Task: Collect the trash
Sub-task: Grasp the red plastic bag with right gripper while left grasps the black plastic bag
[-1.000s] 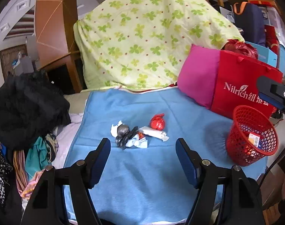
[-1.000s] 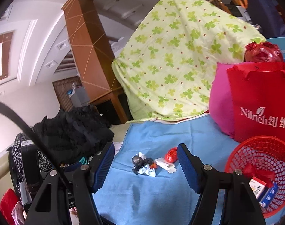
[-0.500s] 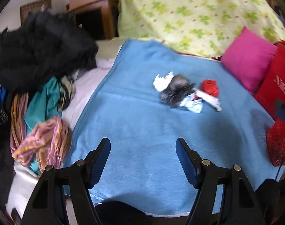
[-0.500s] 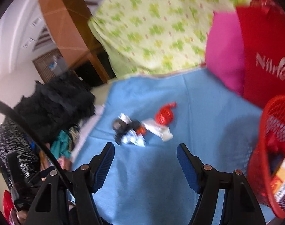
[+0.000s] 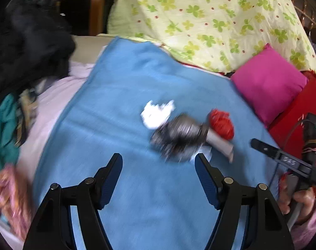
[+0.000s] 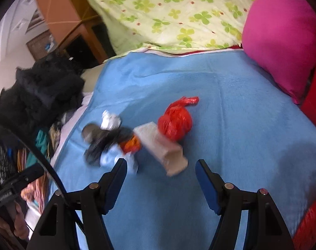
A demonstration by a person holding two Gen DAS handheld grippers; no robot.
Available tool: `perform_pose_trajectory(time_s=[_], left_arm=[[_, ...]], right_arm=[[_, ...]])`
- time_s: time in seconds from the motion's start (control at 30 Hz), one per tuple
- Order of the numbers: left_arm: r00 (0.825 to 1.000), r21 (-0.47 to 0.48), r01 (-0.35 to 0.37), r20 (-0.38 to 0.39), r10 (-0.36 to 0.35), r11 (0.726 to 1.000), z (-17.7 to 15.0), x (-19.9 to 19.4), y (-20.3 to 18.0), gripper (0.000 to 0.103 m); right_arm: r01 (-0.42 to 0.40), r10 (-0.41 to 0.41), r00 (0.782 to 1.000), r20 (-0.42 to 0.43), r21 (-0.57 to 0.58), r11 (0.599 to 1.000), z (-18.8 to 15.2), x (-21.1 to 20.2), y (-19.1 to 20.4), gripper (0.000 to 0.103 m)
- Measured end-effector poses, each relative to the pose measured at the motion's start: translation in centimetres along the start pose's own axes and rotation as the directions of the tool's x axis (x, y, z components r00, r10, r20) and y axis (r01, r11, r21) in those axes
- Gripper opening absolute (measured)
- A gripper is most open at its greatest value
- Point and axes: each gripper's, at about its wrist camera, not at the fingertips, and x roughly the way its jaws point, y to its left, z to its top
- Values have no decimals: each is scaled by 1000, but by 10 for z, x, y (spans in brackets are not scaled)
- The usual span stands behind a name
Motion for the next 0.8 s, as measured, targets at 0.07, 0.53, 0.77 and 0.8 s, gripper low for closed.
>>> perform_pose_trajectory(time_s=[0.07, 0.53, 0.77, 0.8], left_arm=[[999, -4, 33, -15, -33, 999, 17, 19, -6, 72], [969, -108, 77, -226, -100, 991, 20, 121, -10, 41], [990, -95, 93, -98, -102, 991, 2, 37, -4, 33], [992, -90, 94, -72, -100, 992, -3, 19, -7, 33]], right_arm=[[-12, 12, 1000, -1, 37, 999, 19, 17, -5, 72], [77, -58, 991, -125, 154, 985, 57, 121, -27, 54], [-25, 24, 1000, 10, 129, 991, 43, 34, -16, 53], [-47, 44, 999, 27, 120, 992, 38, 16, -13, 53]])
